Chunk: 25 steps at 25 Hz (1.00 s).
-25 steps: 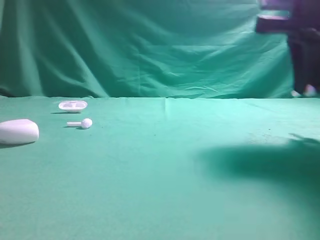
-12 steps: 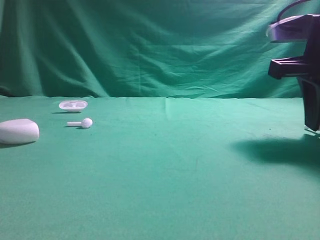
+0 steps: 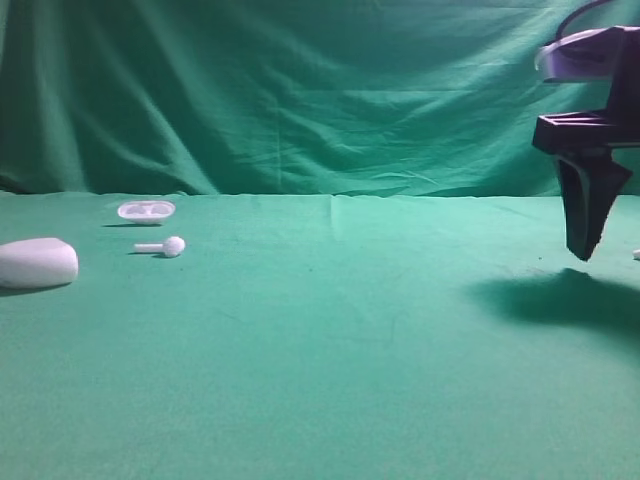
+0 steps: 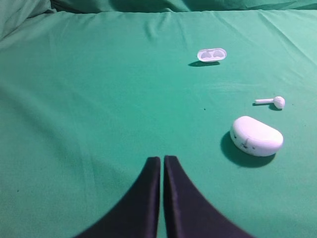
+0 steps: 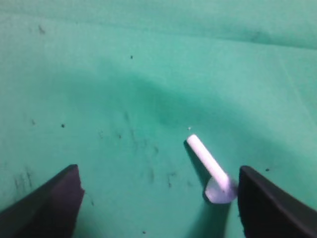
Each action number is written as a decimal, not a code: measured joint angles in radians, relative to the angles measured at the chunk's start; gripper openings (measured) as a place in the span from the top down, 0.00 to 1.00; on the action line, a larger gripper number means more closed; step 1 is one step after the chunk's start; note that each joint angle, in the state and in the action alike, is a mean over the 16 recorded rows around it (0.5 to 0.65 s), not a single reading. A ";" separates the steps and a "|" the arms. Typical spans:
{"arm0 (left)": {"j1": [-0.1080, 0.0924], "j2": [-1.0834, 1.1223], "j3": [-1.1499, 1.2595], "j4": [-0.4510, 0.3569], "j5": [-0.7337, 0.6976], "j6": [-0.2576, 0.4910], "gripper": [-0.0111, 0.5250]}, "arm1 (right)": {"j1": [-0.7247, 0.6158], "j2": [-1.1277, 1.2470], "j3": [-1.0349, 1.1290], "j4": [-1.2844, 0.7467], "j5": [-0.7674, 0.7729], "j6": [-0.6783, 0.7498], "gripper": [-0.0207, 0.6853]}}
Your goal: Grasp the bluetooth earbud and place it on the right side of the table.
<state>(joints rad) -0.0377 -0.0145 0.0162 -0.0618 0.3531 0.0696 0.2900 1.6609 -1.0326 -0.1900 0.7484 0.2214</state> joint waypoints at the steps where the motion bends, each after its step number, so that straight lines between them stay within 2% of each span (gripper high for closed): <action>1: 0.000 0.000 0.000 0.000 0.000 0.000 0.98 | 0.000 -0.021 -0.009 0.003 0.023 0.000 0.34; 11: 0.000 0.000 0.000 0.000 0.000 0.000 0.98 | 0.000 -0.391 0.005 0.039 0.189 0.000 0.81; 14: 0.000 0.000 0.000 0.000 0.000 0.000 0.98 | 0.000 -0.535 0.059 0.049 0.205 0.000 0.91; 18: 0.000 0.000 0.000 0.000 0.000 0.000 0.98 | 0.000 -0.728 0.153 0.066 0.196 -0.007 0.97; 25: 0.000 0.000 0.000 0.000 0.000 0.000 0.98 | 0.000 -1.036 0.337 0.143 0.112 -0.056 0.97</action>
<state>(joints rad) -0.0377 -0.0145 0.0162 -0.0618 0.3531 0.0696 0.2900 0.6245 -0.6957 -0.0467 0.8602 0.1650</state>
